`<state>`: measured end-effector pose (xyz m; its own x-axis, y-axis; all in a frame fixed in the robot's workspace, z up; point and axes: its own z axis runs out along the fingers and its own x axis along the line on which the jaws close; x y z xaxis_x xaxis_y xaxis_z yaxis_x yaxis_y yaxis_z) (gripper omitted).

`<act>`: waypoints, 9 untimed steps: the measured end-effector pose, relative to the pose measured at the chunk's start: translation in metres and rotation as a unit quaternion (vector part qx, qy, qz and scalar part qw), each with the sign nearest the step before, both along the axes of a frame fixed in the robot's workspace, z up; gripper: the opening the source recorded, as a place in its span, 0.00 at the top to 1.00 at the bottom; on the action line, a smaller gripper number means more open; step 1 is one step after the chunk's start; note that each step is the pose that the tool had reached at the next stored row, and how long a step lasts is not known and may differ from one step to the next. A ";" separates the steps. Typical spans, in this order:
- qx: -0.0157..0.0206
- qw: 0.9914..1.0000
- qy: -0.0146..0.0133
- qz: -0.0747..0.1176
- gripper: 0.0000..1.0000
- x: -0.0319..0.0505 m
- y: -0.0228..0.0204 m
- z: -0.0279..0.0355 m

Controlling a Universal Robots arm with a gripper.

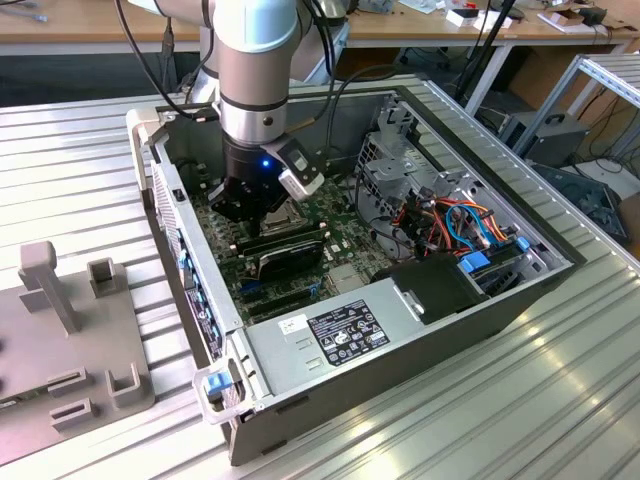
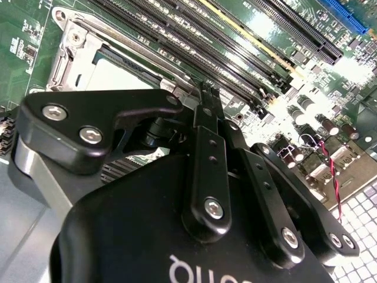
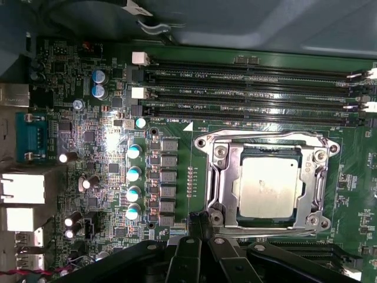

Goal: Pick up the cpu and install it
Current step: 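Install the second cpu locking lever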

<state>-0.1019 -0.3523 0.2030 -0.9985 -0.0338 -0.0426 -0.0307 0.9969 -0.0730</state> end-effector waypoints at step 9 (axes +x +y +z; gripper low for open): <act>0.000 1.000 0.000 0.000 0.89 -0.0005 0.0013 0.0000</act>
